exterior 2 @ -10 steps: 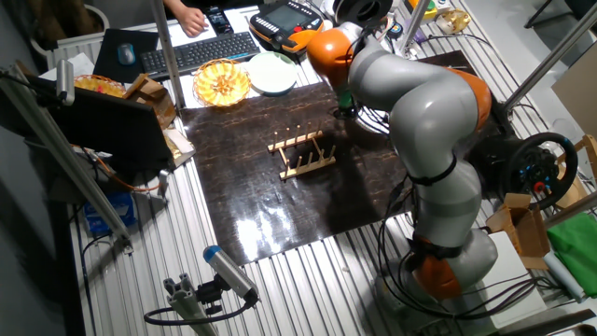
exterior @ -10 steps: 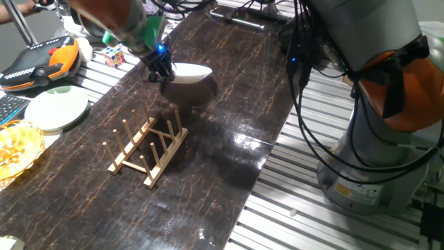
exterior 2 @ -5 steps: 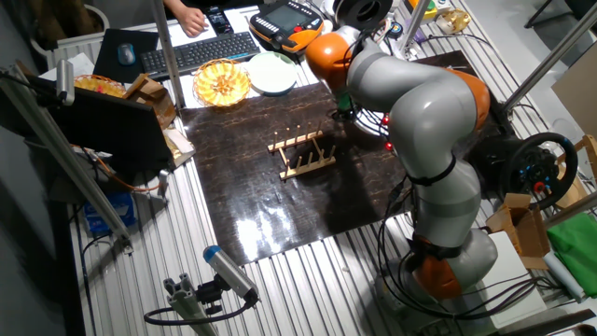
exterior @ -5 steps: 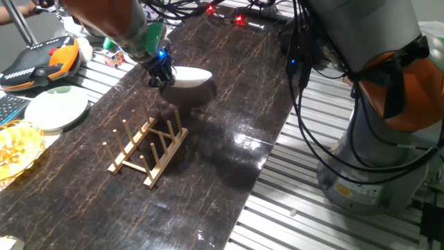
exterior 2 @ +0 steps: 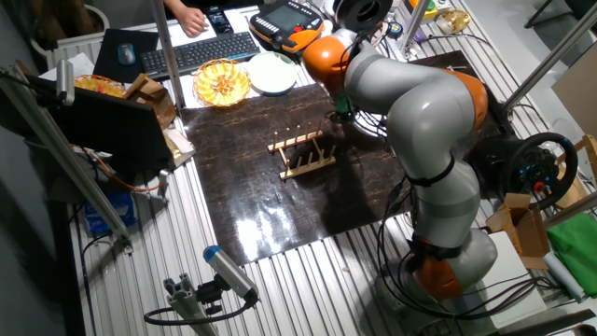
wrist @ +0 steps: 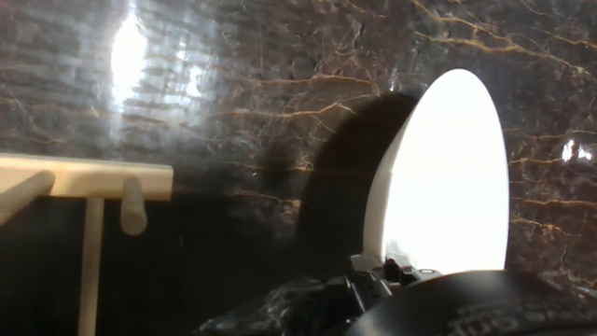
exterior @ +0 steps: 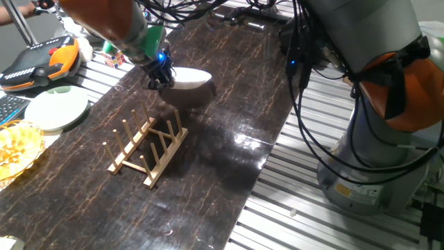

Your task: Take the dish off the dish rack

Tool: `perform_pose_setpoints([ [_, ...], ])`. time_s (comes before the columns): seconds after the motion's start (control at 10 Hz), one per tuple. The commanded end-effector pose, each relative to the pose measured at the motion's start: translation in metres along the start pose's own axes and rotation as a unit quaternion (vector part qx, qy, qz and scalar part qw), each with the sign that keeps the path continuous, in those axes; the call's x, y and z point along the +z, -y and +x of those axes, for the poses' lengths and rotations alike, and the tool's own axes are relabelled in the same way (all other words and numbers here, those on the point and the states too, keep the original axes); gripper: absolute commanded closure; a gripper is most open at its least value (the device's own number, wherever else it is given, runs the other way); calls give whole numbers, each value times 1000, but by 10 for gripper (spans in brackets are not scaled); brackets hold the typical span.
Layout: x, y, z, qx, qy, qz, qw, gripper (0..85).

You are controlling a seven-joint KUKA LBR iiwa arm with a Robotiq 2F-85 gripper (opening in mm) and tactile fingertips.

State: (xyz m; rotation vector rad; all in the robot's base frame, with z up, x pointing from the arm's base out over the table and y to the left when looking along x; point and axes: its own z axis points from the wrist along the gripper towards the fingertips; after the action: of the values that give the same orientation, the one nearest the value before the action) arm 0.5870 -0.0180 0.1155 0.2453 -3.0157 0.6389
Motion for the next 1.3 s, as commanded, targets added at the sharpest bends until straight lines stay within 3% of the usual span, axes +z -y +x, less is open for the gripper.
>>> perform_pose_setpoints([
  [0.0,0,0,0,0,0,1,1000,727],
  [0.3,1,-2,0,2,1,-1,1000,727],
  [0.6,0,-3,-2,11,1,-16,1000,710],
  [1.0,-1,-5,-2,15,5,-21,1000,617],
  [1.2,1,-13,-3,19,8,-24,1000,610],
])
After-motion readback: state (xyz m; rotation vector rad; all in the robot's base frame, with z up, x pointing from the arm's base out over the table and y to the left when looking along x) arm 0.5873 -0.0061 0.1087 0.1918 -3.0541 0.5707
